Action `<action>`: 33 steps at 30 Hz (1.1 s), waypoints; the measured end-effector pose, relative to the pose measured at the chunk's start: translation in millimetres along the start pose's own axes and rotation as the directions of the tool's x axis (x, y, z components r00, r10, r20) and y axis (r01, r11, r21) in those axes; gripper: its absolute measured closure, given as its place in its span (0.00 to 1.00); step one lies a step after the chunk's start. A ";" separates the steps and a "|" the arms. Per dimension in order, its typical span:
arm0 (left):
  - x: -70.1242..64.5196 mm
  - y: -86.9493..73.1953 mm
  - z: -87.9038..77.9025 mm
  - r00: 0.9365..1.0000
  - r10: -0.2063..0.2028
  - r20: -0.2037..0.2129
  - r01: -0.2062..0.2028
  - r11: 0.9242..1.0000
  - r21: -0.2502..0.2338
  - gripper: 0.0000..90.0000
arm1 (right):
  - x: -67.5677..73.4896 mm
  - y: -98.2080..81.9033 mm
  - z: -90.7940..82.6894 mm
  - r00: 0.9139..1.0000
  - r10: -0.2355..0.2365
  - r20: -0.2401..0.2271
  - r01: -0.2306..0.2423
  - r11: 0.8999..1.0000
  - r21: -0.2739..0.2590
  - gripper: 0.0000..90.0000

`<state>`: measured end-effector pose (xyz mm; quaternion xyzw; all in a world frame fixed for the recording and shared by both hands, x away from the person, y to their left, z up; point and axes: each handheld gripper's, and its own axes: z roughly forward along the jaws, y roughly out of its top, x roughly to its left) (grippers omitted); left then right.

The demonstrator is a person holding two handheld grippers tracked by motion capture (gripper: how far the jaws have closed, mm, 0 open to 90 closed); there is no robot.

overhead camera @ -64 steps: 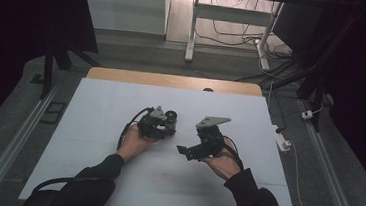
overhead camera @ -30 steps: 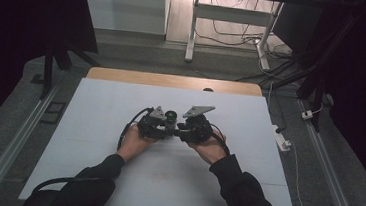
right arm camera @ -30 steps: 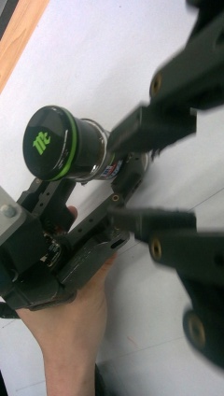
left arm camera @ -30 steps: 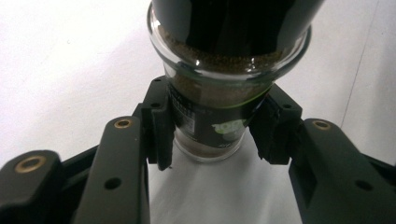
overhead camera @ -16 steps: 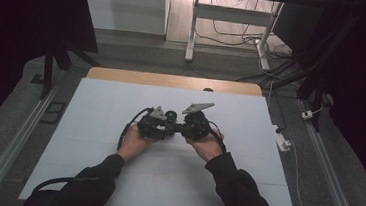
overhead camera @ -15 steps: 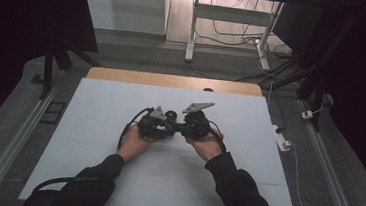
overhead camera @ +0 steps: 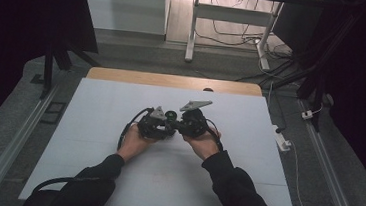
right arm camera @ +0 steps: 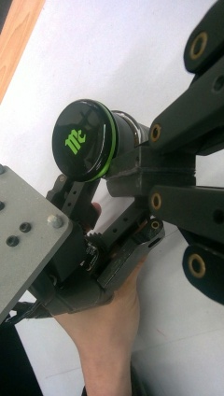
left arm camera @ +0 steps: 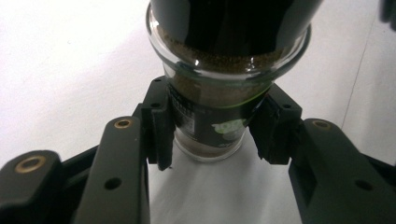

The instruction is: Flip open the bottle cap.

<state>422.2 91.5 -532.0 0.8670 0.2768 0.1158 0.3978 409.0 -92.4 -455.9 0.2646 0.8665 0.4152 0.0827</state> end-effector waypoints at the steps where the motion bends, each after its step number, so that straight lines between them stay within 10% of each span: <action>1: 0.0 0.1 0.0 1.000 0.001 -0.001 -0.001 1.000 0.000 0.60 | -0.2 0.3 -0.7 1.000 0.008 -0.001 -0.008 1.000 -0.008 1.00; 33: 0.0 -0.4 0.3 1.000 -0.003 0.001 0.003 1.000 -0.003 0.60 | -14.6 19.9 -7.1 0.999 0.026 0.024 -0.024 0.998 -0.064 1.00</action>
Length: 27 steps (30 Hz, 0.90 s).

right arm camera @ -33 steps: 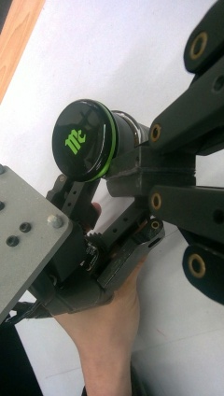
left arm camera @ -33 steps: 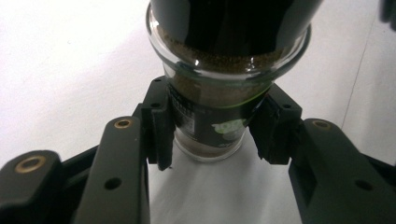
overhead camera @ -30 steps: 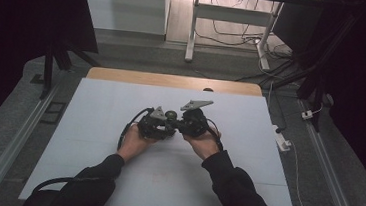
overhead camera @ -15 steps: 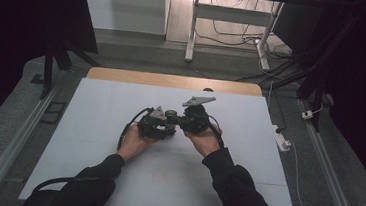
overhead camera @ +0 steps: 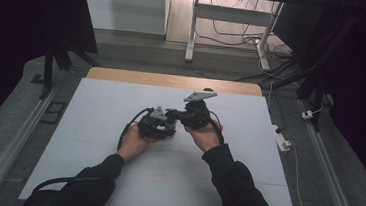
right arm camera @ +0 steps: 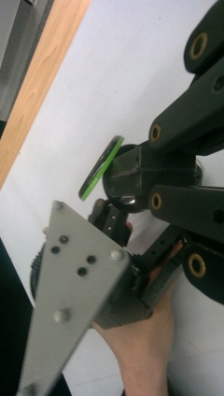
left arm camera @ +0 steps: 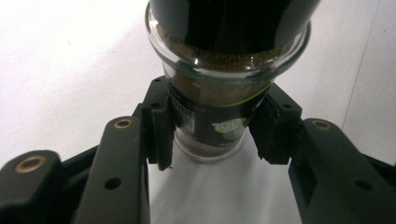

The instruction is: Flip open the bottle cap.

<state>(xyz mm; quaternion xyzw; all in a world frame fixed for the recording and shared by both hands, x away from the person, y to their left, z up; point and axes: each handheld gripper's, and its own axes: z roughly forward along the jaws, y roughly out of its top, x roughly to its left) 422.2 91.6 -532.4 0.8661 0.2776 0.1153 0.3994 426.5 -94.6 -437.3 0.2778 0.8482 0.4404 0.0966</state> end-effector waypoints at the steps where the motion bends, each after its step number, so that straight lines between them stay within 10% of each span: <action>1: 0.2 0.0 -0.1 1.000 0.004 0.000 -0.004 1.000 0.002 0.60 | -1.0 1.0 0.2 1.000 0.000 0.001 0.000 1.000 -0.003 1.00; 27: -1.2 2.8 -0.2 1.000 0.002 -0.007 -0.002 1.000 0.020 0.59 | -14.2 6.9 7.2 1.000 0.022 0.021 -0.023 1.000 0.008 0.98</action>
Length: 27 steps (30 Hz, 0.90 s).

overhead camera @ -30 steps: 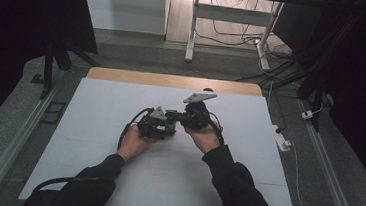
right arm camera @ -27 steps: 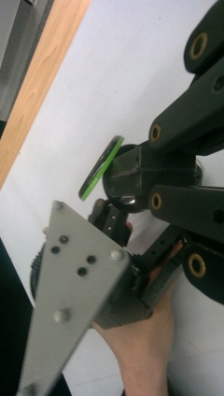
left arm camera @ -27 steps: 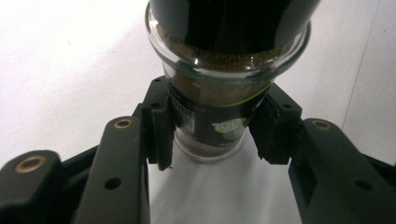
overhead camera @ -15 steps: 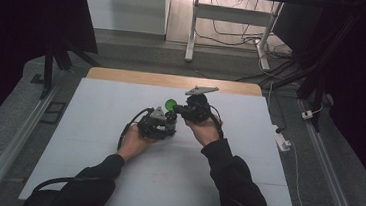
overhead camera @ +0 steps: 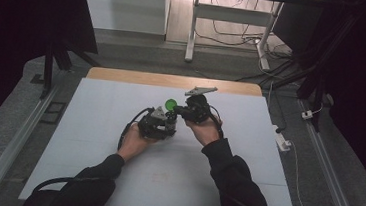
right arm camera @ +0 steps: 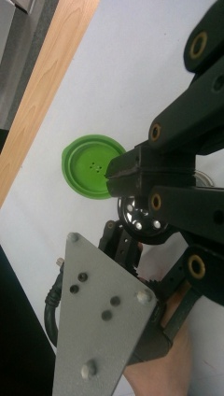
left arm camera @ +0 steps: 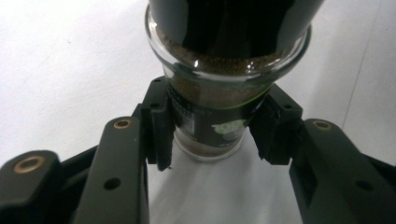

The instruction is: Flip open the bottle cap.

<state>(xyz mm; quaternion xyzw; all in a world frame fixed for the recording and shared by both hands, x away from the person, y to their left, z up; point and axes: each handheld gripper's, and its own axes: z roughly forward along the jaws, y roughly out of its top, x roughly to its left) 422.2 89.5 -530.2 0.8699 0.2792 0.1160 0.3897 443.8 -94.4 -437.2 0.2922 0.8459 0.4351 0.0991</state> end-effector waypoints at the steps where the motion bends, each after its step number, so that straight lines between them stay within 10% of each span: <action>1: 0.1 0.4 -0.4 1.000 0.006 -0.002 -0.006 1.000 0.007 0.59 | 0.4 -0.1 -0.8 1.000 -0.006 0.006 0.006 1.000 0.000 0.96; 27: 1.7 4.7 -39.6 0.988 -0.140 0.064 0.135 0.988 0.074 0.09 | 16.4 -13.3 -23.8 1.000 -0.004 0.015 0.004 1.000 0.016 0.38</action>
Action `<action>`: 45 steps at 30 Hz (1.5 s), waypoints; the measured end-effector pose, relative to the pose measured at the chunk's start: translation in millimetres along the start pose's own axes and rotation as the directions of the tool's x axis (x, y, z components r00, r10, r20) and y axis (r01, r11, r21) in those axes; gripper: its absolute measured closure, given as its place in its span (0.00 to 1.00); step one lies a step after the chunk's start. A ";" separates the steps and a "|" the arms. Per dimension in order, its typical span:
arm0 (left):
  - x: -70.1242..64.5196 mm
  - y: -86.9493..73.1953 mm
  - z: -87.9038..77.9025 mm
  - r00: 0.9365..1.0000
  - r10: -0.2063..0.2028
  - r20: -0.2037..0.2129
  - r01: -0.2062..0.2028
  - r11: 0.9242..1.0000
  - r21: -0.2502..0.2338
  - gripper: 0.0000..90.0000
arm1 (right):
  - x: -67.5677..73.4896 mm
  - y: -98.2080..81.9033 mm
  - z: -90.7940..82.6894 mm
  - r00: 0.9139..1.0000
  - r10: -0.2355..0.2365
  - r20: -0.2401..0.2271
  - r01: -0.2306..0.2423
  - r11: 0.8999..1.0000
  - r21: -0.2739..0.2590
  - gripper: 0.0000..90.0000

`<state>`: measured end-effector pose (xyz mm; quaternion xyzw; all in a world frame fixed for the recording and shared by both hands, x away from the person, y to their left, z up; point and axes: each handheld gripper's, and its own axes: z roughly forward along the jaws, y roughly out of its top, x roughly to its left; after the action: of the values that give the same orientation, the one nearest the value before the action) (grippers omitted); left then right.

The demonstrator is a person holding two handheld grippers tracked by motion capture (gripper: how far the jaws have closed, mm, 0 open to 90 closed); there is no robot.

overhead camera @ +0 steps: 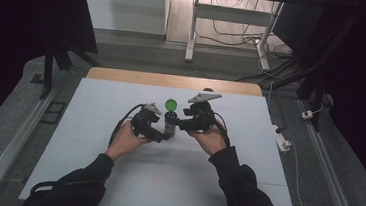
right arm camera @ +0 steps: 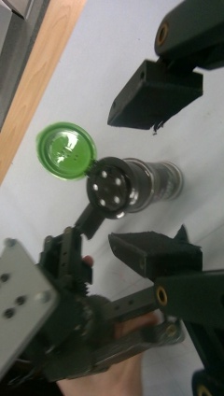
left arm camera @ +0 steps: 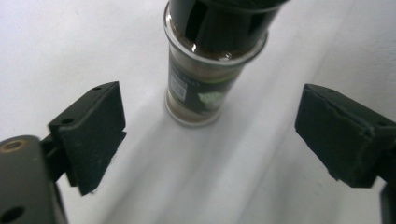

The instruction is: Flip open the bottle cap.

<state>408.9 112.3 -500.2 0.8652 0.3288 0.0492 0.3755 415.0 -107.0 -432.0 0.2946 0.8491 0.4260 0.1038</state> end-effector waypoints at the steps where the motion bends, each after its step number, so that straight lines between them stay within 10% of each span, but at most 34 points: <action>1: -0.3 -1.1 -1.9 1.000 -0.004 0.000 0.004 1.000 0.004 0.08 | 0.5 -1.3 -0.5 1.000 -0.005 -0.002 0.005 1.000 0.002 0.36; 25: -24.4 -43.4 -76.8 0.998 -0.055 0.030 0.057 0.996 -0.067 0.00 | 21.2 -35.6 -30.8 0.997 0.009 -0.083 -0.004 0.998 0.056 0.02; 45: -50.1 -109.5 -145.1 0.991 -0.131 -0.014 0.126 0.977 -0.174 0.00 | 19.3 -86.5 -89.8 0.999 0.044 0.018 -0.045 0.999 0.026 0.00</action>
<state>263.4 226.5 -463.3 0.8055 0.3833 0.0642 0.4474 325.5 -195.3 -443.2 0.3183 0.8469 0.4146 0.0977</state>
